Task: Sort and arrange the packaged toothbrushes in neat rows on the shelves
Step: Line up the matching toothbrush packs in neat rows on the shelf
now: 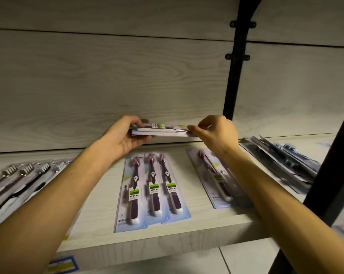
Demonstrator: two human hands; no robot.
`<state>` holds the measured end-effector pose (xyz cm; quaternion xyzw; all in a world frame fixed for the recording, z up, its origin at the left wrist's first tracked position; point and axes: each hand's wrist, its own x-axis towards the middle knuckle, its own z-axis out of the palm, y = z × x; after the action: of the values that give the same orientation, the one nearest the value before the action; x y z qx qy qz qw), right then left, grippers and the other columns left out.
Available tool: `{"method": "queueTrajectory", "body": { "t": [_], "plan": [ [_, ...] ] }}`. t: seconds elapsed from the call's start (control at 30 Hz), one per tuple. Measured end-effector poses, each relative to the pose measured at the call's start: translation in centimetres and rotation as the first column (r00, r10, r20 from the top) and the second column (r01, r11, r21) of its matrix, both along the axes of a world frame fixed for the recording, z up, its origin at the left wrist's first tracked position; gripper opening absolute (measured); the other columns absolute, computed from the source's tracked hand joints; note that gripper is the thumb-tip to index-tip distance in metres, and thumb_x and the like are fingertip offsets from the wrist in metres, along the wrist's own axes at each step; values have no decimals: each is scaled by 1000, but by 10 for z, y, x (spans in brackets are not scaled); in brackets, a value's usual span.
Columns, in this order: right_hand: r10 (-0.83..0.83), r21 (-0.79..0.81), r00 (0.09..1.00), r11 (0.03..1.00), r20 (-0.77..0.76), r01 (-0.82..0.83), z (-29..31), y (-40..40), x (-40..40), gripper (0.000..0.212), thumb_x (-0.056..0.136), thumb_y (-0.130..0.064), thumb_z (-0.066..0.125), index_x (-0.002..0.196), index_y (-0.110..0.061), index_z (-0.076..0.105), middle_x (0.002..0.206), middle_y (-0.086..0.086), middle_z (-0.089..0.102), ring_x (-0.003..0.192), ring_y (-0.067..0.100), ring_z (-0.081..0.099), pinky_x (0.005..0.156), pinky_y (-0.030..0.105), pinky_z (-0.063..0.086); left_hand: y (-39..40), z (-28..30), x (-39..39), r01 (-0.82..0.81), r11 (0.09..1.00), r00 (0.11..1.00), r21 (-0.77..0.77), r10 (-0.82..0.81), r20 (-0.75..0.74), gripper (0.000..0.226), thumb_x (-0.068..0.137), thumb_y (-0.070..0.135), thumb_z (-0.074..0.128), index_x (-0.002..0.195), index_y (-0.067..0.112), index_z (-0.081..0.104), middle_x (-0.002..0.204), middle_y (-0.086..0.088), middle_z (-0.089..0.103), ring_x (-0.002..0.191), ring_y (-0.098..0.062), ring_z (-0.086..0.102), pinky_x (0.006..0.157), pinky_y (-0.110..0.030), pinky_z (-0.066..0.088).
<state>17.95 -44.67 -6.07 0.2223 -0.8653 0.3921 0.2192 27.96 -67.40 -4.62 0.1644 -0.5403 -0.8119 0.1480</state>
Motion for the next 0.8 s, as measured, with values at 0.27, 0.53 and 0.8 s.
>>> {"method": "queueTrajectory", "body": {
  "t": [0.27,0.53,0.8],
  "plan": [
    [-87,-109,987,989,133,102,-3,11,-8,51,77,-63,72,78,-13,75,70,3,71,72,26,68,58,28,47,15,-2,7,290,953,956,-91,-283,82,57,69,-11,55,125,-1,65,121,-27,67,100,-33,68,77,-40,62],
    [136,-136,986,983,98,-122,4,12,-14,23,86,-31,75,95,-10,72,81,9,75,75,27,73,75,48,60,12,-13,-6,133,889,991,-439,-133,30,18,91,18,62,106,16,71,101,-4,76,102,-21,70,82,-30,57],
    [146,-44,987,989,63,-144,3,11,-19,20,91,-28,68,102,-12,72,80,7,75,73,26,72,73,49,60,11,-40,-7,201,53,978,-978,-71,197,31,83,60,68,96,33,75,93,13,74,87,-9,68,86,-37,56]
  ]
}}
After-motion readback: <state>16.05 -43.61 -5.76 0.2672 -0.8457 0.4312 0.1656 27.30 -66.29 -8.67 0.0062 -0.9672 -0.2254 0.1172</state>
